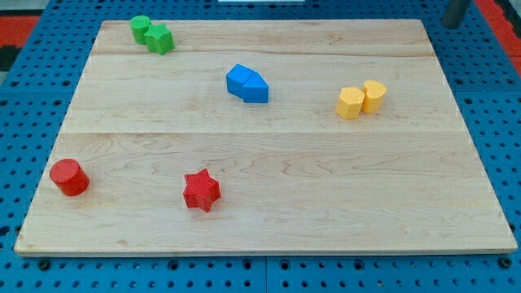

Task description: Move the green blocks down and right

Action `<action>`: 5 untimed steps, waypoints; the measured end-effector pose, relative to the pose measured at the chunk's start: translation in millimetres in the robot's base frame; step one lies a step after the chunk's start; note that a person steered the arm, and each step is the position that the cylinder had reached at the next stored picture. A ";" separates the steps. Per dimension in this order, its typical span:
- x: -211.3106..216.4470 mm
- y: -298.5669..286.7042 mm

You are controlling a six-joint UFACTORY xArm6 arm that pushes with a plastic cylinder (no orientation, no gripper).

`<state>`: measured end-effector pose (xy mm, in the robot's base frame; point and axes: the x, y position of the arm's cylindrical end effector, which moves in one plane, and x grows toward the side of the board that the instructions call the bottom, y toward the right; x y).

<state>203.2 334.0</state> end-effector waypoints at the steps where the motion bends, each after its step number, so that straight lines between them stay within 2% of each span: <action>1: 0.0 0.0; 2: 10.2 3.4; 3: 12.6 -45.5; 5: 10.4 -205.1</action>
<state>213.6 128.9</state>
